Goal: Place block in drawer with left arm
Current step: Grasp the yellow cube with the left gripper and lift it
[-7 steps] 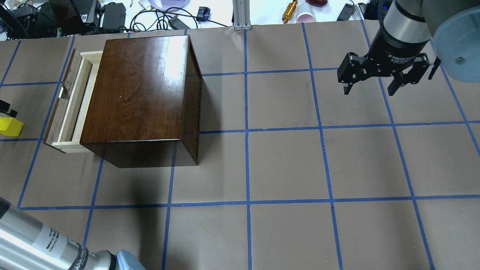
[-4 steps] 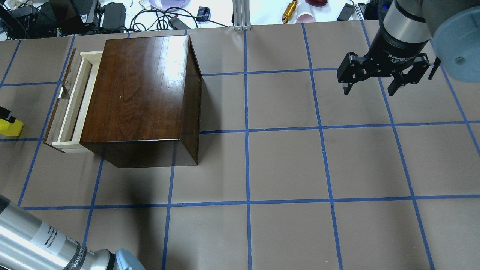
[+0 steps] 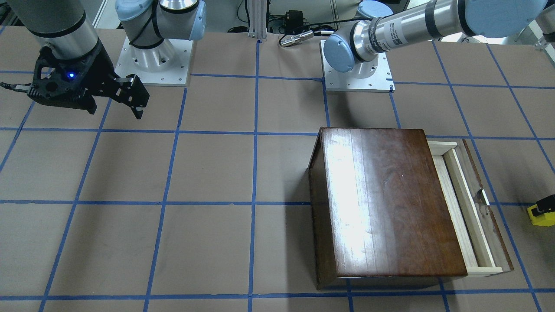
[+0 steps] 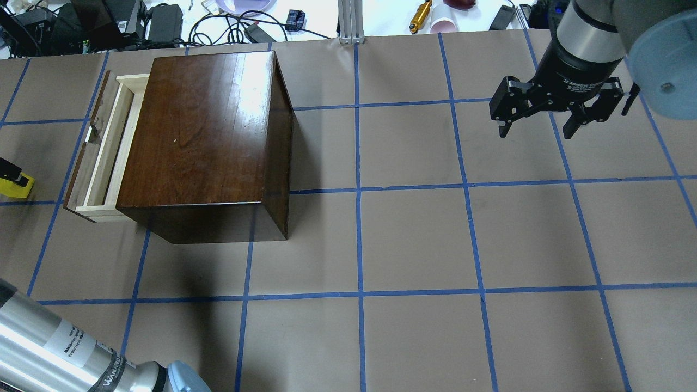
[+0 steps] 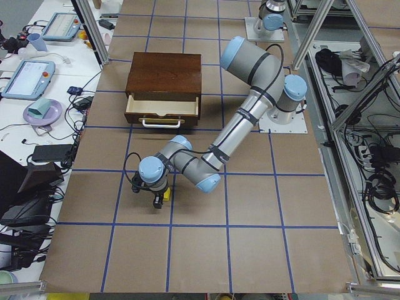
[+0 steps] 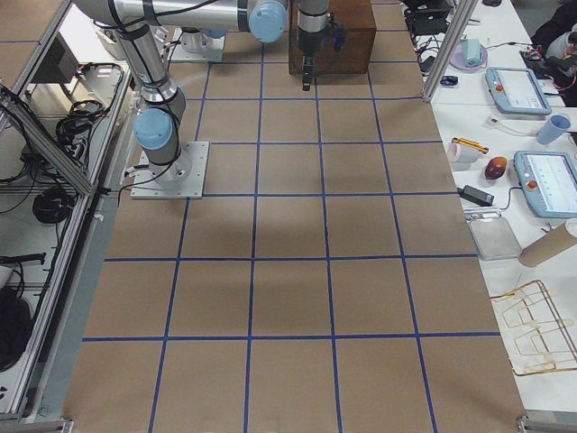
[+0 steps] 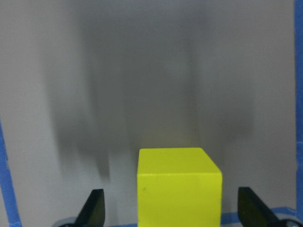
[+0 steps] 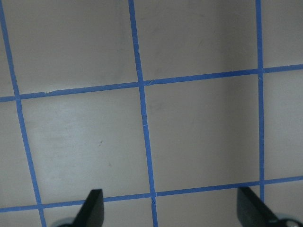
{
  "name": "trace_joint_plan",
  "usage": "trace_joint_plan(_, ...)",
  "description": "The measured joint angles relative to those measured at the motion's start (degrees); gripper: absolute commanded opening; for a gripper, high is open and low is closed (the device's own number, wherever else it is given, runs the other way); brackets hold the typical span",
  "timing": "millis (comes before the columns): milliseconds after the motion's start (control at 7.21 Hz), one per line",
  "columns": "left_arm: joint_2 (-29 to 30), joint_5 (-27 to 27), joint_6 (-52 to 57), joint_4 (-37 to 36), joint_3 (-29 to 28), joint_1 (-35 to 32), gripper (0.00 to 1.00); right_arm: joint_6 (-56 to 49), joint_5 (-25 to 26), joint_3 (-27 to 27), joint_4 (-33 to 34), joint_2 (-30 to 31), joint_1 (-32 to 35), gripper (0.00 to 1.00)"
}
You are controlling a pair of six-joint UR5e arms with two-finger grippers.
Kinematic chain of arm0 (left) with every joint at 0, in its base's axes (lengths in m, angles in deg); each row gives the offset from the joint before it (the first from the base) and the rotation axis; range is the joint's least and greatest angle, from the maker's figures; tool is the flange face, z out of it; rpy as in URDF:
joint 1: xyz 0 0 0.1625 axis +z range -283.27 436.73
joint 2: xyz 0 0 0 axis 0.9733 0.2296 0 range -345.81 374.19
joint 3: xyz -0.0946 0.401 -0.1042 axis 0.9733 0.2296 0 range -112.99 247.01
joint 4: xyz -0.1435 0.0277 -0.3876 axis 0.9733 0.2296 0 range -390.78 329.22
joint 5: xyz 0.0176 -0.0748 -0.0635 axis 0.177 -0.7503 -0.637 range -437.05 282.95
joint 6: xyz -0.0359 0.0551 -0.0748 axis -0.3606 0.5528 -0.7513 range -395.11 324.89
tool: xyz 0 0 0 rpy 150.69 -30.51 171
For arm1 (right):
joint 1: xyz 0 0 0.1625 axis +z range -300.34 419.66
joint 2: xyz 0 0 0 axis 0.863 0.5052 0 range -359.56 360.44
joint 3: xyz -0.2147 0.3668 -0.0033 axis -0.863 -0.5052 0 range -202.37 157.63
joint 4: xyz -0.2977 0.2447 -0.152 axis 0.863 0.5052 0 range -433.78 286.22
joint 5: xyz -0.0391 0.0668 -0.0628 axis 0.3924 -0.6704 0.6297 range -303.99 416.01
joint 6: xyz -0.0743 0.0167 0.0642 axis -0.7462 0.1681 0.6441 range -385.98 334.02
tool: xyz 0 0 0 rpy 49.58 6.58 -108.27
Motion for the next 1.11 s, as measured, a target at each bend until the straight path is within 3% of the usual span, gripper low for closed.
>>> trace_joint_plan(555, -0.9, -0.1, 0.6, 0.3, -0.2, -0.1, 0.00, 0.0, 0.0, 0.0, 0.0, 0.0, 0.0, 1.00)
trace_joint_plan(832, -4.4, -0.2, 0.4, 2.4, -0.6, -1.1, 0.00, 0.0, 0.0, 0.0, 0.0, 0.0, 0.0, 1.00)
trace_joint_plan(1110, -10.2, -0.2, -0.7, 9.4, -2.6, -4.1, 0.00, 0.0, 0.0, 0.0, 0.0, 0.0, 0.0, 1.00)
